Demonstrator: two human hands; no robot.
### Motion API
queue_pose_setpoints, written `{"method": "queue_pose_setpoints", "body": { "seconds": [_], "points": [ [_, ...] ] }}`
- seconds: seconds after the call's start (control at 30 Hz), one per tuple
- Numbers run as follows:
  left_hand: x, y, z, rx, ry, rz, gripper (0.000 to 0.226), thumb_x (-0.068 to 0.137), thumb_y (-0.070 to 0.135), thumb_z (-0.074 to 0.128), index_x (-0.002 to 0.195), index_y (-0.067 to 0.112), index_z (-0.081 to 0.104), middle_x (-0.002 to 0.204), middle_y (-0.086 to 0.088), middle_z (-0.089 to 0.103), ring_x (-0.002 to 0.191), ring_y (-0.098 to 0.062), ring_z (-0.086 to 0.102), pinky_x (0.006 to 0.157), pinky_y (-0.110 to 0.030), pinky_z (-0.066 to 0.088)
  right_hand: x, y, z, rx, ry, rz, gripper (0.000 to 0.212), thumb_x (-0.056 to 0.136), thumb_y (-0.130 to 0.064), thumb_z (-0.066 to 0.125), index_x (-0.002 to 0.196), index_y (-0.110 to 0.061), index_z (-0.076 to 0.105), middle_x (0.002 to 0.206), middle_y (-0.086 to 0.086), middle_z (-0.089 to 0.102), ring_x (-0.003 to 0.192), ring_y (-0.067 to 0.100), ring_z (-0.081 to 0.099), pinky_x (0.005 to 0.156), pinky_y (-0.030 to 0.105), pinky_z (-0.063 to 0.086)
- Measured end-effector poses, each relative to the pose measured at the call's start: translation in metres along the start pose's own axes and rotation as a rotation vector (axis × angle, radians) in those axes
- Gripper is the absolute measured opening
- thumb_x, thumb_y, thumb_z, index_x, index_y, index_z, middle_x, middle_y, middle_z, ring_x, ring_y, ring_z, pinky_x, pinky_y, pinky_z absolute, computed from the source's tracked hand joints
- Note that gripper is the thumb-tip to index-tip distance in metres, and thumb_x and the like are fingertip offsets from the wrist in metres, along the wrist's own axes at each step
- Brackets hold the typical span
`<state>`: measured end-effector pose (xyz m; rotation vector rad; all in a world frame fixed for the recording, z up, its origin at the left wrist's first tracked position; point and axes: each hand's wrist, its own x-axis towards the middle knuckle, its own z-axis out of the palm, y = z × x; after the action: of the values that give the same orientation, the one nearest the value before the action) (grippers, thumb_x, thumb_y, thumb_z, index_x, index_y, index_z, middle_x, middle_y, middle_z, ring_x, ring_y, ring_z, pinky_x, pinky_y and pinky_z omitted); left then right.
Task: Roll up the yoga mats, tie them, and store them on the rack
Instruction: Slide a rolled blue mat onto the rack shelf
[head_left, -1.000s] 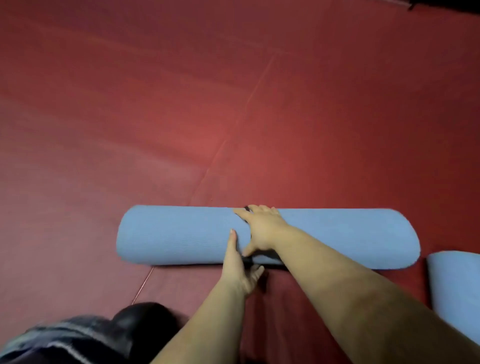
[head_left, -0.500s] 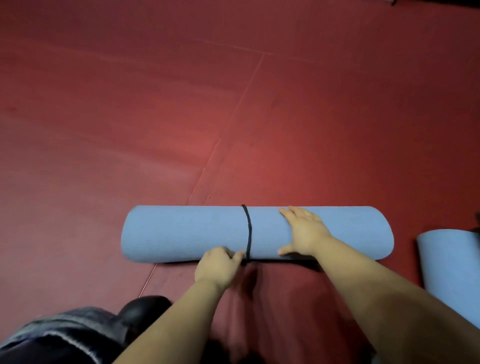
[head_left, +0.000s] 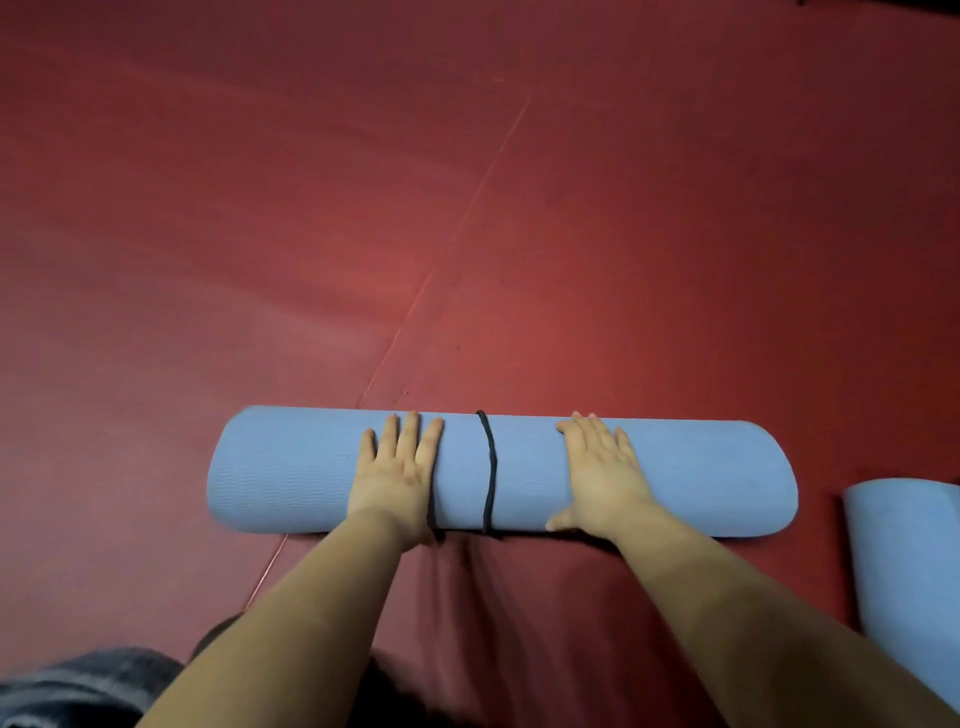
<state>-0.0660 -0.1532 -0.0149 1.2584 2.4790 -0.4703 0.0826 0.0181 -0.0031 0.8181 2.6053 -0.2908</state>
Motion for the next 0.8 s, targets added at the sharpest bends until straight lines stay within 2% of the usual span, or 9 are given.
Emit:
{"method": "queue_pose_setpoints", "body": {
  "seconds": [0.1, 0.17, 0.23, 0.3, 0.37, 0.47, 0.63, 0.73, 0.8],
  "points": [
    [0.011, -0.004, 0.004, 0.076, 0.124, 0.035, 0.117, 0.066, 0.066, 0.066, 0.148, 0.017, -0.002, 0.149, -0.011, 0.012, 0.134, -0.030, 0.019, 0.110, -0.044, 0.016, 0.013, 0.006, -0.003, -0.047, 0.031, -0.061, 0.121, 0.055, -0.059, 0.080, 0.146, -0.016, 0.012, 0.151, 0.003, 0.018, 0.142, 0.020, 0.013, 0.118, 0.041, 0.000],
    [0.017, -0.005, 0.003, 0.076, 0.128, 0.073, 0.117, 0.063, 0.069, 0.066, 0.147, 0.017, 0.003, 0.146, -0.011, 0.016, 0.130, -0.029, 0.023, 0.109, -0.043, 0.018, 0.019, 0.010, -0.003, -0.066, -0.022, -0.081, 0.132, 0.053, -0.062, 0.080, 0.149, -0.017, 0.001, 0.156, 0.006, 0.007, 0.144, 0.023, 0.007, 0.118, 0.042, -0.001],
    [0.020, -0.005, 0.004, 0.046, 0.101, 0.079, 0.118, 0.062, 0.069, 0.066, 0.147, 0.016, 0.003, 0.148, -0.013, 0.013, 0.134, -0.031, 0.018, 0.112, -0.045, 0.013, 0.025, 0.012, -0.003, -0.090, -0.072, -0.088, 0.141, 0.052, -0.063, 0.080, 0.149, -0.018, -0.012, 0.158, 0.009, -0.006, 0.146, 0.025, -0.002, 0.118, 0.044, -0.002],
    [0.019, -0.005, 0.007, 0.016, 0.073, 0.071, 0.121, 0.064, 0.068, 0.065, 0.148, 0.013, -0.003, 0.153, -0.017, 0.003, 0.142, -0.033, 0.004, 0.115, -0.048, 0.004, 0.029, 0.011, -0.003, -0.129, -0.091, -0.100, 0.144, 0.051, -0.064, 0.080, 0.149, -0.017, -0.013, 0.158, 0.010, -0.009, 0.146, 0.025, -0.006, 0.118, 0.044, -0.003],
    [0.018, -0.006, 0.010, 0.016, 0.078, 0.082, 0.123, 0.067, 0.069, 0.062, 0.149, 0.011, -0.010, 0.156, -0.016, -0.004, 0.144, -0.032, -0.004, 0.115, -0.049, 0.000, 0.028, 0.009, -0.002, -0.165, -0.095, -0.105, 0.144, 0.050, -0.066, 0.079, 0.150, -0.013, -0.011, 0.158, 0.012, -0.004, 0.146, 0.027, -0.004, 0.118, 0.045, -0.002],
    [0.012, -0.005, 0.011, 0.000, 0.128, 0.097, 0.120, 0.069, 0.067, 0.061, 0.149, 0.009, -0.008, 0.155, -0.012, 0.005, 0.143, -0.030, 0.005, 0.115, -0.048, 0.004, 0.020, 0.005, 0.001, -0.187, -0.056, -0.111, 0.137, 0.054, -0.064, 0.078, 0.150, -0.011, -0.004, 0.155, 0.012, 0.012, 0.143, 0.029, 0.010, 0.118, 0.044, 0.003],
    [-0.001, -0.007, 0.006, -0.013, 0.217, 0.136, 0.117, 0.055, 0.064, 0.072, 0.146, 0.009, 0.024, 0.144, -0.013, 0.034, 0.131, -0.032, 0.032, 0.110, -0.049, 0.020, 0.004, 0.001, -0.009, -0.206, 0.013, -0.122, 0.125, 0.057, -0.062, 0.077, 0.148, -0.011, 0.009, 0.147, 0.008, 0.026, 0.136, 0.027, 0.024, 0.117, 0.043, 0.011],
    [-0.013, -0.015, -0.011, 0.026, 0.314, 0.148, 0.114, 0.029, 0.061, 0.077, 0.126, 0.005, 0.053, 0.115, -0.016, 0.057, 0.102, -0.034, 0.053, 0.092, -0.049, 0.042, -0.013, -0.002, -0.028, -0.218, 0.064, -0.133, 0.123, 0.057, -0.063, 0.077, 0.147, -0.010, 0.012, 0.145, 0.007, 0.028, 0.133, 0.027, 0.027, 0.117, 0.043, 0.014],
    [-0.023, -0.022, -0.034, 0.036, 0.433, 0.165, 0.112, 0.021, 0.056, 0.076, 0.118, 0.004, 0.055, 0.104, -0.017, 0.060, 0.090, -0.034, 0.056, 0.083, -0.047, 0.047, -0.027, -0.003, -0.055, -0.232, 0.120, -0.136, 0.123, 0.056, -0.063, 0.076, 0.147, -0.011, 0.012, 0.144, 0.007, 0.028, 0.132, 0.027, 0.028, 0.116, 0.043, 0.014]
  ]
}}
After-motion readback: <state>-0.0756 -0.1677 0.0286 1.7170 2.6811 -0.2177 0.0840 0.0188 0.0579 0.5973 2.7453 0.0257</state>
